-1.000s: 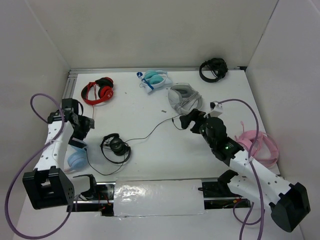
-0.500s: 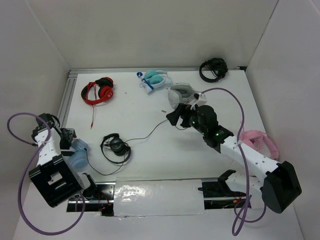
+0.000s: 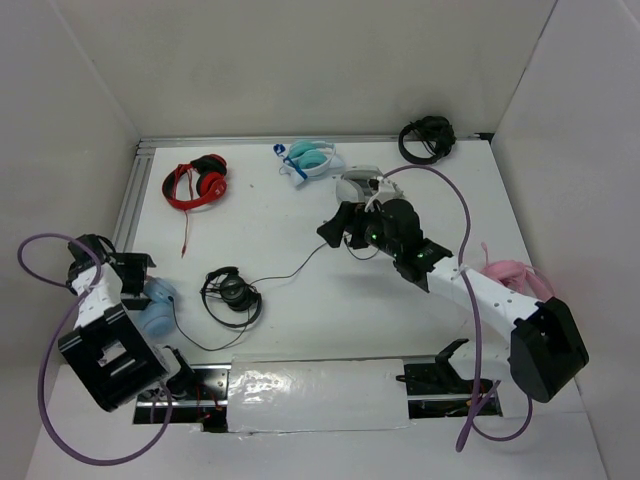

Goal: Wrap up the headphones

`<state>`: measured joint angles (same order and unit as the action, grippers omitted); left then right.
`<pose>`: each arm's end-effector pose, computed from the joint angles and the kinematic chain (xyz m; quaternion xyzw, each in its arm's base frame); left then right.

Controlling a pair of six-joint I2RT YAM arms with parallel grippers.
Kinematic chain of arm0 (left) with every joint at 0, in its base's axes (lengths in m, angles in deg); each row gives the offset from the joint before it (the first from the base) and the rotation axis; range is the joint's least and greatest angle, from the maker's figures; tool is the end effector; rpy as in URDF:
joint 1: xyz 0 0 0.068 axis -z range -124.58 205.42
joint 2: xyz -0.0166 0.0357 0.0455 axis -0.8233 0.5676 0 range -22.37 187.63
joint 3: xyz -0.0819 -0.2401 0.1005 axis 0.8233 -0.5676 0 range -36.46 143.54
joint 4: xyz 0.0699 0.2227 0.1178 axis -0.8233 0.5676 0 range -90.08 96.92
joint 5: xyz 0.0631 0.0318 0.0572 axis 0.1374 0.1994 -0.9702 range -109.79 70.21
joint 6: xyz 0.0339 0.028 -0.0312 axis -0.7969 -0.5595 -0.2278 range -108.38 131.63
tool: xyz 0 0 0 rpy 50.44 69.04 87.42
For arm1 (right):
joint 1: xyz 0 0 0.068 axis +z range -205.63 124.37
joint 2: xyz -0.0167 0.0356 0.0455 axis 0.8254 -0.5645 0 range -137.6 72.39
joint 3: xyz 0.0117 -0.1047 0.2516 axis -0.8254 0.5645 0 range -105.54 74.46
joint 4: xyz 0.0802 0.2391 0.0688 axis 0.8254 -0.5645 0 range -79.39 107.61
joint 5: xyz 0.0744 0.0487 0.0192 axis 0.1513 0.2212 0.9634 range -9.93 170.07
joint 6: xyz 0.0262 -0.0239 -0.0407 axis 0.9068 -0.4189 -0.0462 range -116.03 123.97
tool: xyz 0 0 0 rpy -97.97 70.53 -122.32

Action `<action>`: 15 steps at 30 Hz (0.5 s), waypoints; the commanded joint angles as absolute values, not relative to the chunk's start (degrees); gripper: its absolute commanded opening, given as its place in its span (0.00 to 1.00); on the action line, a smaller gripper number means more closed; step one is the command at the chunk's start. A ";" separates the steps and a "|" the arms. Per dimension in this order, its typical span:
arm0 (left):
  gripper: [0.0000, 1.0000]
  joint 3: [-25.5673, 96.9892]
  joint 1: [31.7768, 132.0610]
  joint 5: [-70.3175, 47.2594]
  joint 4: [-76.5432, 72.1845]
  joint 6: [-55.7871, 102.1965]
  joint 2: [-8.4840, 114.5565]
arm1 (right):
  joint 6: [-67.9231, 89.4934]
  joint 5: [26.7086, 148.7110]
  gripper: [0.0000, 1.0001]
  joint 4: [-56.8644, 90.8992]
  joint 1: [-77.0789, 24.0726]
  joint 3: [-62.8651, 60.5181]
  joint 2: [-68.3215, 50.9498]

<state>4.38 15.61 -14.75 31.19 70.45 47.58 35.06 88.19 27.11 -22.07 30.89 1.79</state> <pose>0.1762 0.1428 0.1996 -0.7251 0.6381 -0.0841 0.2449 0.2323 0.1601 0.2716 -0.0592 0.8035 0.3635 0.4677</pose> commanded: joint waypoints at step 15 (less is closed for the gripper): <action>0.32 10.21 22.63 -22.25 41.41 79.57 56.47 | 33.33 85.87 1.00 31.76 -21.79 30.43 3.49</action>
<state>9.54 22.16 -21.64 37.25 78.37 57.66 34.08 86.86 27.46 -21.68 30.87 1.81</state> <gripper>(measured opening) 0.586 0.995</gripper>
